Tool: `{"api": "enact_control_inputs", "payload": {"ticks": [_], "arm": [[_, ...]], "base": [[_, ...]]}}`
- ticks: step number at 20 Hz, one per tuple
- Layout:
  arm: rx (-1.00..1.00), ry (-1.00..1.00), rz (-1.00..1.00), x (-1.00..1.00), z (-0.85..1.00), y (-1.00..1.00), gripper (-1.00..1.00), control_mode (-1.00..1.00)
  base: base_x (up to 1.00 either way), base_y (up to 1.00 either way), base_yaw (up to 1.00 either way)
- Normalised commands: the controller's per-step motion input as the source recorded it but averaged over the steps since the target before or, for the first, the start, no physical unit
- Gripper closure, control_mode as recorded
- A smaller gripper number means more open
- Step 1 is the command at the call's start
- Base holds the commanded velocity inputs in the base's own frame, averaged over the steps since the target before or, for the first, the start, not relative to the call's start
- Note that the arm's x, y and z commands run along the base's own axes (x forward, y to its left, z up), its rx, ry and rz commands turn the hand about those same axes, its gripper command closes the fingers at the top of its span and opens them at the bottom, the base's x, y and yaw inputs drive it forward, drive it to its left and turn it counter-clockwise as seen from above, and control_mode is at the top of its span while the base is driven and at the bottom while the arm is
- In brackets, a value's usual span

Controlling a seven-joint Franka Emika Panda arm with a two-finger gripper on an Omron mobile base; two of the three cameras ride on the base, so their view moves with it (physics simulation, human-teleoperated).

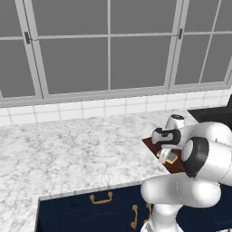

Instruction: Pick up the sponge from the counter and clean the cutting board by briefly scrubbing or pressing down on the cutting board. Once finished, release the sponge.

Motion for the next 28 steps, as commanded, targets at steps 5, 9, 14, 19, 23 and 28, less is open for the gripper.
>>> {"api": "enact_control_inputs", "payload": {"ticks": [5, 9, 14, 19, 23, 28], "arm": [[-0.06, -0.27, -0.12, 0.66, -0.38, -0.13, 1.0, -1.0], [0.05, -0.18, -0.01, 0.45, 0.04, -0.4, 1.0, -1.0], [0.01, -0.22, 0.0, 0.2, -0.01, -0.37, 1.0, -1.0], [-0.02, -0.12, 0.0, -0.45, -0.6, 0.01, 1.0, -1.0], [-0.06, 0.02, 0.0, -0.6, -0.74, 0.3, 1.0, -1.0], [-0.02, 0.02, 0.0, -0.03, -0.61, 0.34, 1.0, -1.0]], "base": [[0.0, 0.0, 0.0], [0.0, 0.0, 0.0], [0.0, 0.0, 0.0], [0.0, 0.0, 0.0], [0.0, 0.0, 0.0], [0.0, 0.0, 0.0]]}}
